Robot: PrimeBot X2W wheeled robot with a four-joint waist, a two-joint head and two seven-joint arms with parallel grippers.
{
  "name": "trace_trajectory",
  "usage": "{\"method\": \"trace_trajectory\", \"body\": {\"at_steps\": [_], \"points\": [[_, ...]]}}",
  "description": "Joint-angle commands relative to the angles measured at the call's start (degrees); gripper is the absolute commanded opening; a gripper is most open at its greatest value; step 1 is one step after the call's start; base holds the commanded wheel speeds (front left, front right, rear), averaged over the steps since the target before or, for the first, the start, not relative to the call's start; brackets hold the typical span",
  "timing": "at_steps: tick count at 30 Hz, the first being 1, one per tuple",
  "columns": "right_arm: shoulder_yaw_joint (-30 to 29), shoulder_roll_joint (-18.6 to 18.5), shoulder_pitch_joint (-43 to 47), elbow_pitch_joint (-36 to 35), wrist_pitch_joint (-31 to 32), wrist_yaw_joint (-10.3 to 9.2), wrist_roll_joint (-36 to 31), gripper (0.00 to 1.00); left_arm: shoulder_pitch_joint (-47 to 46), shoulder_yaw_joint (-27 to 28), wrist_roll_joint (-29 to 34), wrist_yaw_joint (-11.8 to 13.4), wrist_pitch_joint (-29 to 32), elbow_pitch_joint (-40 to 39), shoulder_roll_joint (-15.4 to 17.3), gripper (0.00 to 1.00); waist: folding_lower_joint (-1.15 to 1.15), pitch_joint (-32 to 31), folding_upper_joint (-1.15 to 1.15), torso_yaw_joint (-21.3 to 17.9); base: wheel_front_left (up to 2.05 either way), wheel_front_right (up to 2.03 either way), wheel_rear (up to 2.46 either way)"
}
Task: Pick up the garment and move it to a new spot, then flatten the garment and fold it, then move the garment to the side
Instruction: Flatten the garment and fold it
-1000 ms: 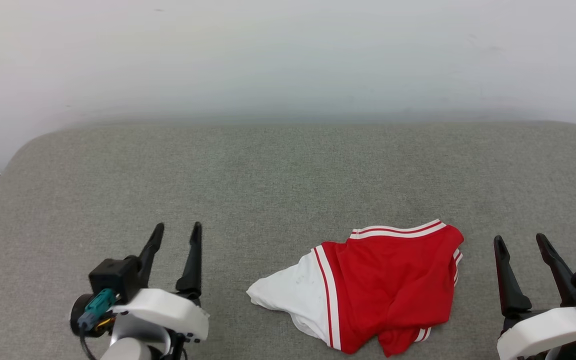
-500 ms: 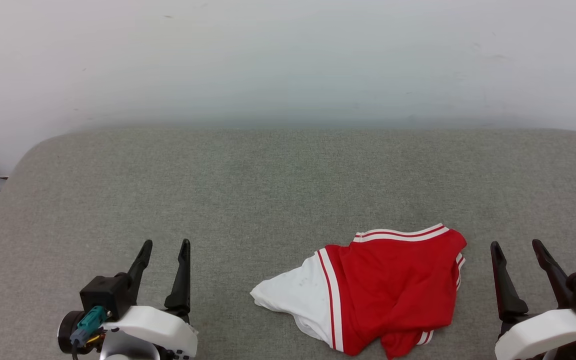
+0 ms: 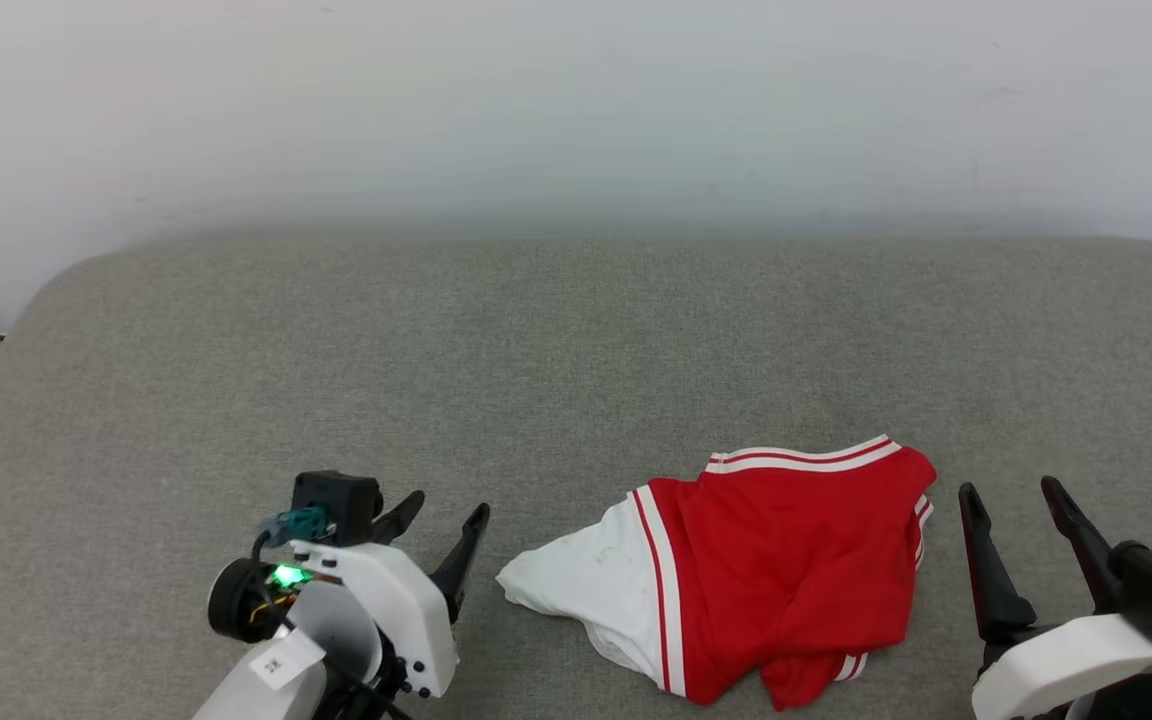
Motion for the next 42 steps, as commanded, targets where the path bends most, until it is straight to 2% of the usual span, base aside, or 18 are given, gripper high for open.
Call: {"method": "trace_trajectory", "body": {"at_steps": [1,10,20,21,22,23,30,31,32,37,42], "points": [[0.6,0.1,-1.1,-0.3,0.2,-0.04,0.1,1.00,-2.0,-0.9,-0.9,-1.2,3.2,0.4,-0.1,1.00,0.00,1.4,0.00,-0.8,0.00,0.00,0.00],[2.0,0.1,-2.7,-0.4,-0.3,-0.04,-1.0,1.00,-7.3,-6.3,-2.5,-4.7,17.6,4.9,0.9,1.00,0.00,6.1,0.00,-3.9,0.00,0.00,0.00],[2.5,0.1,-3.6,1.3,-1.9,-0.04,0.3,1.00,-8.1,-12.3,-3.0,-6.5,27.7,10.5,1.3,1.00,0.00,8.6,0.00,-6.8,0.00,0.00,0.00],[2.3,0.1,-3.6,1.4,-1.9,-0.04,0.3,1.00,-8.2,-12.9,-3.1,-6.6,28.2,10.6,1.3,0.91,0.00,8.7,0.00,-6.9,0.00,0.00,0.00],[2.2,0.1,-3.8,1.5,-2.0,-0.04,0.4,1.00,-8.4,-13.0,-3.2,-6.8,28.0,10.4,1.3,0.12,0.00,8.8,0.00,-7.1,0.00,0.00,0.00],[2.1,0.1,-4.0,1.7,-2.0,-0.04,0.5,1.00,-8.6,-13.0,-3.3,-6.9,27.7,10.3,1.4,0.00,0.00,8.8,0.00,-7.1,0.00,0.00,0.00],[0.9,0.1,-3.7,2.3,-2.3,-0.04,0.5,1.00,-10.7,-9.1,-1.9,-4.5,20.4,7.3,3.3,0.00,0.00,8.0,0.00,-6.6,0.00,0.00,0.00],[0.3,0.1,-3.4,2.4,-2.2,-0.04,0.5,1.00,-10.5,-7.4,-1.4,-2.7,17.8,6.0,4.3,0.00,0.00,7.5,0.00,-6.3,0.00,0.00,0.00],[0.3,0.1,-3.4,2.4,-2.2,-0.04,0.5,1.00,-10.5,-7.4,-1.4,-2.7,17.8,6.0,4.3,0.00,0.00,7.5,0.00,-6.3,0.00,0.00,0.00],[-0.7,0.1,-2.3,2.0,-1.9,-0.04,0.5,1.00,-7.0,-2.1,-2.6,2.1,13.1,2.4,6.9,0.00,0.00,6.6,0.00,-5.4,0.00,0.00,0.00],[-1.8,0.1,-1.6,1.6,-1.5,-0.04,0.2,1.00,-1.5,2.7,-5.0,6.1,11.3,-0.1,9.6,0.00,0.00,6.1,0.00,-4.2,0.00,0.00,0.00]]}}
